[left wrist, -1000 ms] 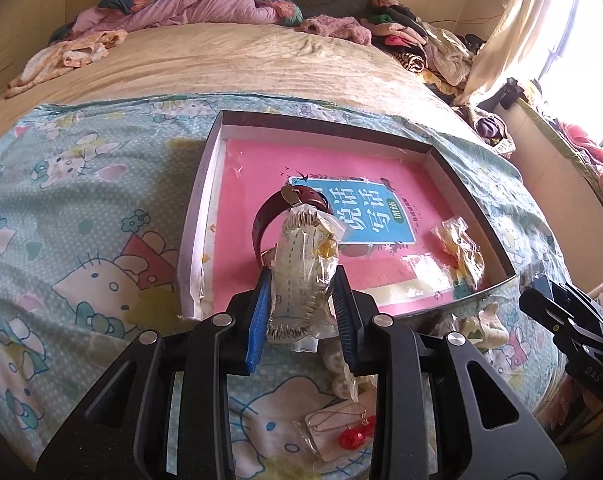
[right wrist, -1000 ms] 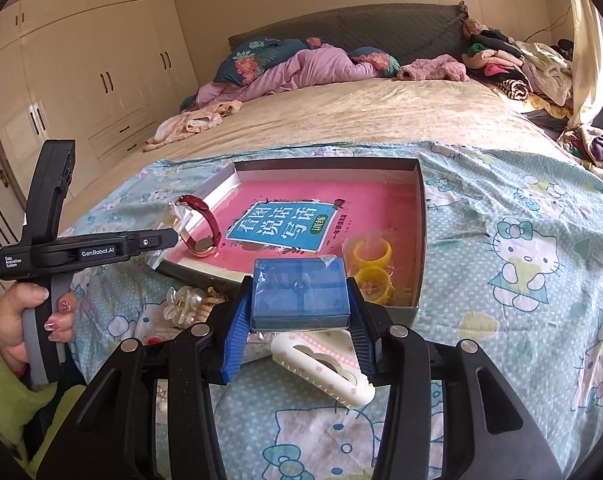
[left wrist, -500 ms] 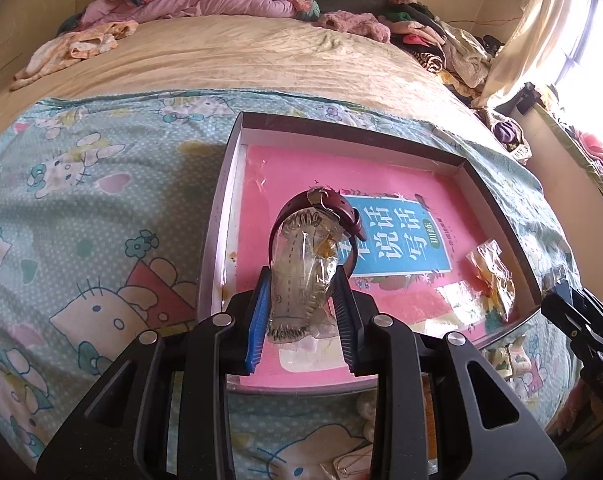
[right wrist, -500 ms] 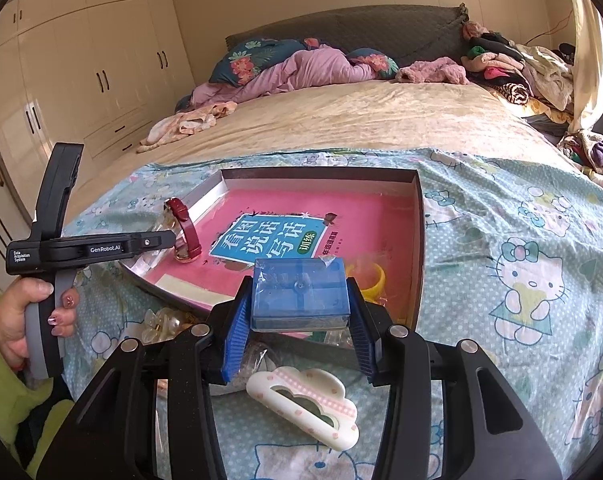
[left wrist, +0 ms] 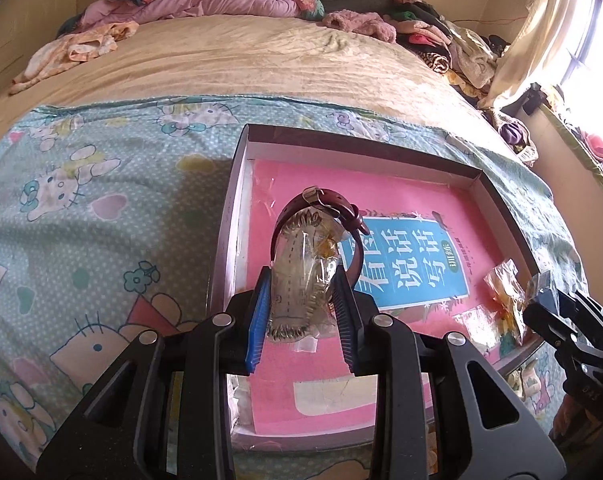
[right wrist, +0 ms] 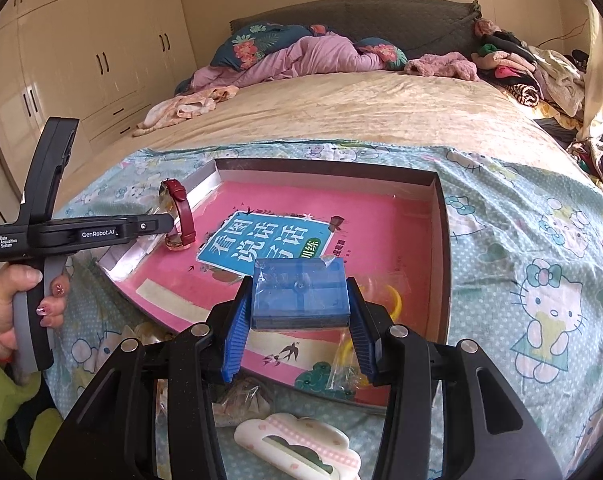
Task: Organize jewelry
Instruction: 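Lower the bracelet and blue case into the pink box and open both tools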
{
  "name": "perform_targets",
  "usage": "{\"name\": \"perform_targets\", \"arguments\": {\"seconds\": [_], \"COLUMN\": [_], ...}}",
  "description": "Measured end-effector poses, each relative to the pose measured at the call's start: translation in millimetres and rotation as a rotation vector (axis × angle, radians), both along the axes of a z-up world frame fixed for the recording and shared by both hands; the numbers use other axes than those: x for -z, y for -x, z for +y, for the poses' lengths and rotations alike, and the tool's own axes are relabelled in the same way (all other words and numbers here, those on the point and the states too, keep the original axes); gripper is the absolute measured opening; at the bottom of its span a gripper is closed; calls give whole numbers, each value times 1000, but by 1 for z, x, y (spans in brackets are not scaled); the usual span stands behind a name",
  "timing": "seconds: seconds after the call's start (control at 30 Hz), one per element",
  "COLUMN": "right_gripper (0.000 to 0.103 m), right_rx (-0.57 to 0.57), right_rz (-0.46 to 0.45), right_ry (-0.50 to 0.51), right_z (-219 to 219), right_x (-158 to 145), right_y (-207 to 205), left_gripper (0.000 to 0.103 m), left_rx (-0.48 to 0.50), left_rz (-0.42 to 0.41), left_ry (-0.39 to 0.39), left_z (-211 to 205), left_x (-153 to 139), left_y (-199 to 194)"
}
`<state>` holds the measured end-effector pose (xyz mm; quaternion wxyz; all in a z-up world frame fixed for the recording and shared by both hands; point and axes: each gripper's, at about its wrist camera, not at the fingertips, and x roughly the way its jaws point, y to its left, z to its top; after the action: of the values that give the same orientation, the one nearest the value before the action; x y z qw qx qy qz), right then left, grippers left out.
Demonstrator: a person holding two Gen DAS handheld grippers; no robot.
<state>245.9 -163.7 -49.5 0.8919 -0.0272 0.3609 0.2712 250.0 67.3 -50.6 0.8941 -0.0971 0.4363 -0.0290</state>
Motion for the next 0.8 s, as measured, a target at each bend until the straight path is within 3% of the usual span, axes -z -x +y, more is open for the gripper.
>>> {"name": "perform_targets", "arguments": {"seconds": [0.4,0.8], "right_gripper": [43,44], "right_rx": [-46,-53], "right_rz": [52,89], "right_ry": [39,53], "right_z": [26,36], "right_x": [15,24], "right_y": [-13,-12], "left_gripper": [22,23], "left_rx": [63,35], "left_rz": [11,15], "left_ry": [-11,-12], "left_z": [-15,-7], "left_x": [1,7], "left_y": [18,26]}}
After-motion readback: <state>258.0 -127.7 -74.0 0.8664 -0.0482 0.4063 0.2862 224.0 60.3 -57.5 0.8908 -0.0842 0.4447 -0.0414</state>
